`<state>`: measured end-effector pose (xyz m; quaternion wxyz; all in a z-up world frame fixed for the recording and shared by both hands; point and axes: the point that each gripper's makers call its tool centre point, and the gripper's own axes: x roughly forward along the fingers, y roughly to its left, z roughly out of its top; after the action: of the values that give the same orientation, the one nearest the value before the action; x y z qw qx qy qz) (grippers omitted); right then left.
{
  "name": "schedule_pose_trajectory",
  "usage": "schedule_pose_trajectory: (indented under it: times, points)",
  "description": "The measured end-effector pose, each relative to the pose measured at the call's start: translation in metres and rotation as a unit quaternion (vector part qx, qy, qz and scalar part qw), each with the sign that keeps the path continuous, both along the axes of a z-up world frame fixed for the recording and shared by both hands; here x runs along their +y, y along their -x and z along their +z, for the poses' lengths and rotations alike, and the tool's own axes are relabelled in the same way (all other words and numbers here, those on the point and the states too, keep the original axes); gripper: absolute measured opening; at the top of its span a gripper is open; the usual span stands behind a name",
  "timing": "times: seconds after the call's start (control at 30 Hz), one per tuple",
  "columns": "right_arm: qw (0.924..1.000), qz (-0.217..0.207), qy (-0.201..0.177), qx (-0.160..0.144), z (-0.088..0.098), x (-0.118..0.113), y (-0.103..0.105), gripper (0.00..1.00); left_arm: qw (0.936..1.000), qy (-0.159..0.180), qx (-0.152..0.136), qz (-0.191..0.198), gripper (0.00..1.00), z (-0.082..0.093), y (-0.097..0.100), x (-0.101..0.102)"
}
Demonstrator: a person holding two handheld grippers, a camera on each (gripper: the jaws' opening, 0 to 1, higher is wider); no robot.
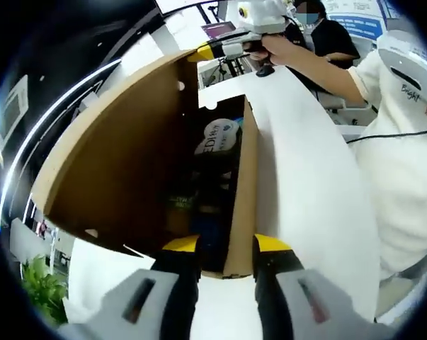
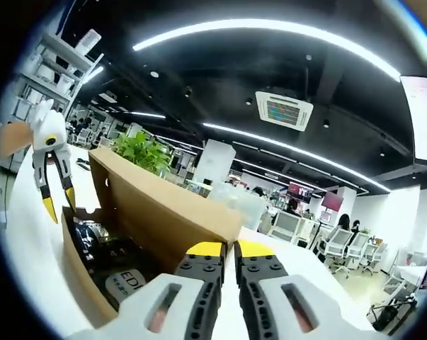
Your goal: Operate the shoe box by opening the lid, removing the specified soft item, and placing it in the target area until the item is outside and the box remains undamaged.
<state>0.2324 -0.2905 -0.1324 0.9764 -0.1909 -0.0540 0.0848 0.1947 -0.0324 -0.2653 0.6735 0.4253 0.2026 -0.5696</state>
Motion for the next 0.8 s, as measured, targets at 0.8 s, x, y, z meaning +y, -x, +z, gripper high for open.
schedule_pose_trajectory:
  times: [0.8]
  points:
    - [0.9992,-0.012,0.037,-0.005,0.008,-0.002,-0.017,0.04,0.9951,-0.076,0.054,-0.034,0.19,-0.021,0.006,-0.001]
